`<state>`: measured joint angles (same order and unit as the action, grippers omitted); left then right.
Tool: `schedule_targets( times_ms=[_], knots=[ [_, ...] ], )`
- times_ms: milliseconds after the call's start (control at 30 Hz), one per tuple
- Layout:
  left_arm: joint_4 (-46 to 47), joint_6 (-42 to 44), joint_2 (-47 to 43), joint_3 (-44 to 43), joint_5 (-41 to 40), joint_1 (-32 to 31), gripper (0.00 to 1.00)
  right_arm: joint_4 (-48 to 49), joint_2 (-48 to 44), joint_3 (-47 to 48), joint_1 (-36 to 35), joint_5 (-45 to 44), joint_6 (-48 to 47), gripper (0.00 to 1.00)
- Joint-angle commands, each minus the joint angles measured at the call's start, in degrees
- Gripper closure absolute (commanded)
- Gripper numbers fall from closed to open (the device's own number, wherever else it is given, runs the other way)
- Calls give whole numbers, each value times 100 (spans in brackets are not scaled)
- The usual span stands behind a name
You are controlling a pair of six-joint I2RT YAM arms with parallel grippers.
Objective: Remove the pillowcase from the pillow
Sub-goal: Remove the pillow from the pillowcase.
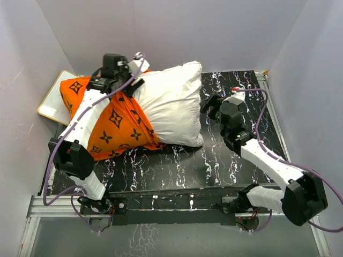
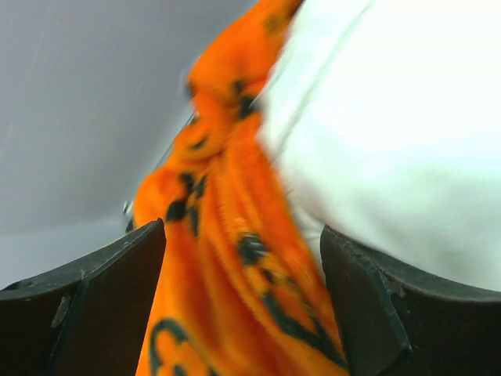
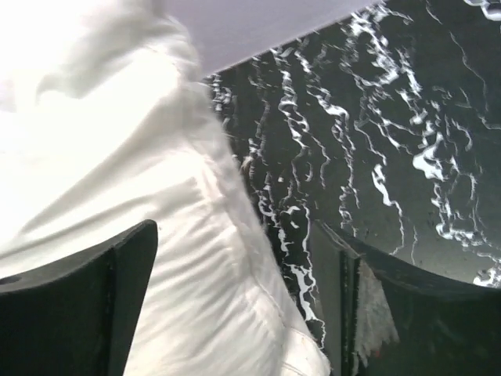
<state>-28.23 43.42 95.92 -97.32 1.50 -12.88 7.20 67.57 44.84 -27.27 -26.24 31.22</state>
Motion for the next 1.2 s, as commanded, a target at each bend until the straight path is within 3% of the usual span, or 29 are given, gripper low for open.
schedule_targets(
  times_ms=[0,67,200,300,500,667,933,1000,1100,1167],
  knots=[
    [-895,-550,-31,-559,288,-931,21,473,-843,111,-11,1211,-257,8],
    [-972,-751,252,-762,318,-994,22,464,-1228,-134,-13,1771,-322,2],
    [-856,-855,602,-813,324,-1113,24,-29,-1617,-770,-6,2507,-313,2],
    [-926,-925,918,-1007,313,-1241,24,272,-1739,-1565,-1,3039,-232,2],
    [-1355,-1105,1413,-1410,418,-1469,25,1367,-792,-2249,-7,4139,-404,2],
    [-1462,-1340,1493,-1108,663,-1548,28,1877,342,-1957,-92,4204,-753,2],
    [-1722,-1557,1577,-910,1416,-1692,31,2724,732,-1599,-160,3536,-1411,4],
    [-1816,-1596,1663,-1046,1531,-1770,32,2751,756,-1453,-157,3612,-1622,20],
    [-1980,-1630,1824,-1382,1667,-1910,34,2865,554,-1454,-156,3832,-1660,56],
    [-2044,-1647,1928,-1586,1764,-2016,35,2925,139,-1679,-154,3840,-1578,85]
  ],
)
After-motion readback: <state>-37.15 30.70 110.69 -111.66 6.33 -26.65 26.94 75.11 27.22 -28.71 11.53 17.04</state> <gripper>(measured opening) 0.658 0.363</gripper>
